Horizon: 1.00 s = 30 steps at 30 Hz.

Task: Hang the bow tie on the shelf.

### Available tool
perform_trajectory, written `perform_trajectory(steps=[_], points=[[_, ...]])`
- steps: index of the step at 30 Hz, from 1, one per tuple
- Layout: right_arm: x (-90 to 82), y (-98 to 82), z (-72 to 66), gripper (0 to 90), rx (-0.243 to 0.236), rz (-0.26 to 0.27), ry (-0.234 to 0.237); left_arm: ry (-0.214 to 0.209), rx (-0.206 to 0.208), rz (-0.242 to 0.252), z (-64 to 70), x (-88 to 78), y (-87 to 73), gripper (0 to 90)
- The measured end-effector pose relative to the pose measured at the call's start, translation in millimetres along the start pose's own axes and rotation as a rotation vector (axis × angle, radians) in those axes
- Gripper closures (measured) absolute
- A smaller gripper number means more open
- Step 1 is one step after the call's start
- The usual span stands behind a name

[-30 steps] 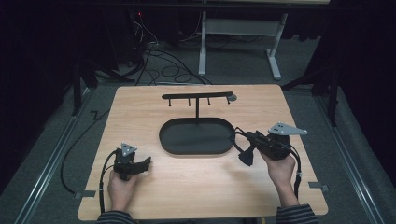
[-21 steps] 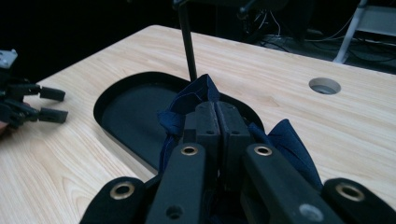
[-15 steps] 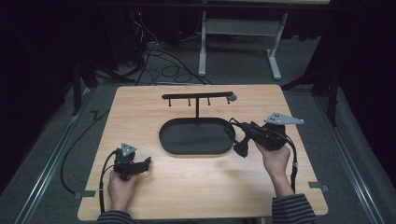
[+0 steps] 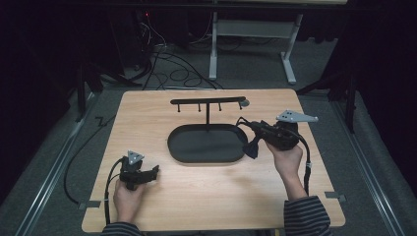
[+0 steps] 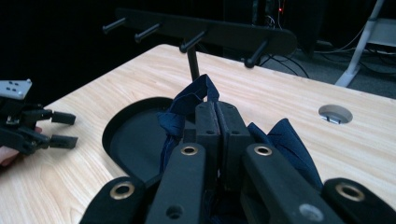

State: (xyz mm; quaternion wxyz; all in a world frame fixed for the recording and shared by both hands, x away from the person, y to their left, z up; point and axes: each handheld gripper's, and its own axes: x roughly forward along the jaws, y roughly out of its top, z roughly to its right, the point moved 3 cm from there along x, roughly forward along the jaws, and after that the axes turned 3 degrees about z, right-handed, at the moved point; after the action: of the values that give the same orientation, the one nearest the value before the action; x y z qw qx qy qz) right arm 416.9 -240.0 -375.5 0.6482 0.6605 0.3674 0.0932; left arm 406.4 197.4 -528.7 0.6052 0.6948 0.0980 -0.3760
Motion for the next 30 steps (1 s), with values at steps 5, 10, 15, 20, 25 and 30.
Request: perform_trajectory(steps=[5, 10, 15, 20, 25, 30], points=[[6.8, 8.6, 0.7, 90.0, -0.004, 0.004, 0.001, 0.0, 0.0, 0.0, 0.0, 0.0, 0.0, 20.2], [12.8, 17.0, 1.4, 90.0, -0.009, 0.013, -0.008, 0.0, 0.0, 0.0, 0.0, 0.0, 0.0, 20.2], [18.5, 22.3, 3.9, 90.0, -0.006, 0.018, -0.019, 0.0, 0.0, 0.0, 0.0, 0.0, 0.0, 20.2], [22.3, 26.9, 5.4, 90.0, -0.008, 0.018, -0.03, 0.0, 0.0, 0.0, 0.0, 0.0, 0.0, 20.2], [26.8, 33.6, 8.4, 90.0, -0.014, 0.025, -0.052, 0.0, 0.0, 0.0, 0.0, 0.0, 0.0, 20.2], [31.2, 35.5, 14.2, 90.0, -0.002, 0.021, -0.087, 0.002, 0.002, 0.0, 0.2, 0.1, 0.0, 20.0]])
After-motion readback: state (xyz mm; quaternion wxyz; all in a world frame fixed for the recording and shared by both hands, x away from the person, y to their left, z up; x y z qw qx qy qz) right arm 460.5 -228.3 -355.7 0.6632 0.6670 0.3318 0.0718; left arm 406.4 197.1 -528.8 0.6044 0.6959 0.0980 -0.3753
